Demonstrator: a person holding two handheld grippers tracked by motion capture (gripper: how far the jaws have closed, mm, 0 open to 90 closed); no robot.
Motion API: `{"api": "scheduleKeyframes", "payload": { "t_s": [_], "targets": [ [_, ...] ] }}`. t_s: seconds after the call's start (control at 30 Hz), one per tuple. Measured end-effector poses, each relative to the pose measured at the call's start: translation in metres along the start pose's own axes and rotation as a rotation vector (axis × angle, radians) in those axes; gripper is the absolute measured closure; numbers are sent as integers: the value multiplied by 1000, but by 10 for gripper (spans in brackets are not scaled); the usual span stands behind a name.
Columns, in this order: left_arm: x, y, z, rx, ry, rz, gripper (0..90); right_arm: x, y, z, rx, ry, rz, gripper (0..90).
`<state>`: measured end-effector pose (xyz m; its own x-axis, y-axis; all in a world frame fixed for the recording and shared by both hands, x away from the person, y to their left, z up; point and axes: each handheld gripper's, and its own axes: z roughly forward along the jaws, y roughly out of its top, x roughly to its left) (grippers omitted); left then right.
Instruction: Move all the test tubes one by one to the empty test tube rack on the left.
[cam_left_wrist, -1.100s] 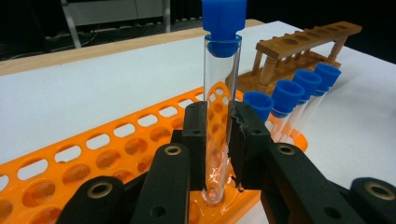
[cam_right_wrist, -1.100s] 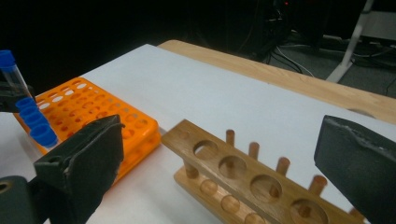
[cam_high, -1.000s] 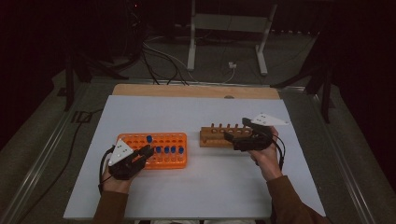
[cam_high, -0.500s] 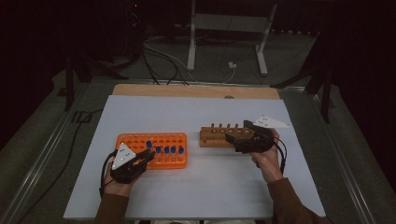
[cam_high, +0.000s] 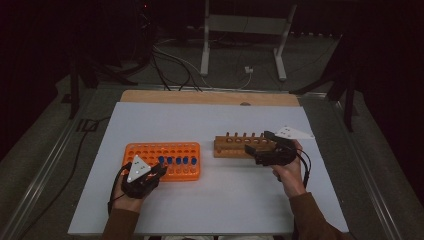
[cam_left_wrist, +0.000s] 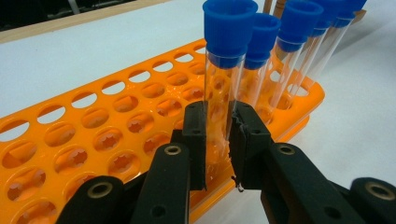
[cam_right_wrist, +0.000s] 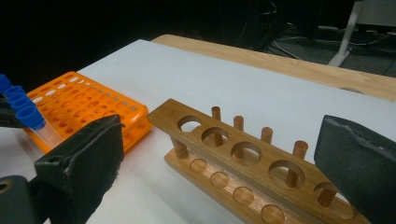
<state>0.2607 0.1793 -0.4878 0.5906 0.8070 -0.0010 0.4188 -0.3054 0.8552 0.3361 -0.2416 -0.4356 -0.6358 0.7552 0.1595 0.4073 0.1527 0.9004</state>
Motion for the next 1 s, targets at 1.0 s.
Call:
{"api": "scheduleKeyframes", "payload": {
  "t_s": [1.0],
  "targets": [
    [2, -4, 5, 43, -9, -9, 783, -8, -8, -9, 17, -22, -1, 15]
  ]
}}
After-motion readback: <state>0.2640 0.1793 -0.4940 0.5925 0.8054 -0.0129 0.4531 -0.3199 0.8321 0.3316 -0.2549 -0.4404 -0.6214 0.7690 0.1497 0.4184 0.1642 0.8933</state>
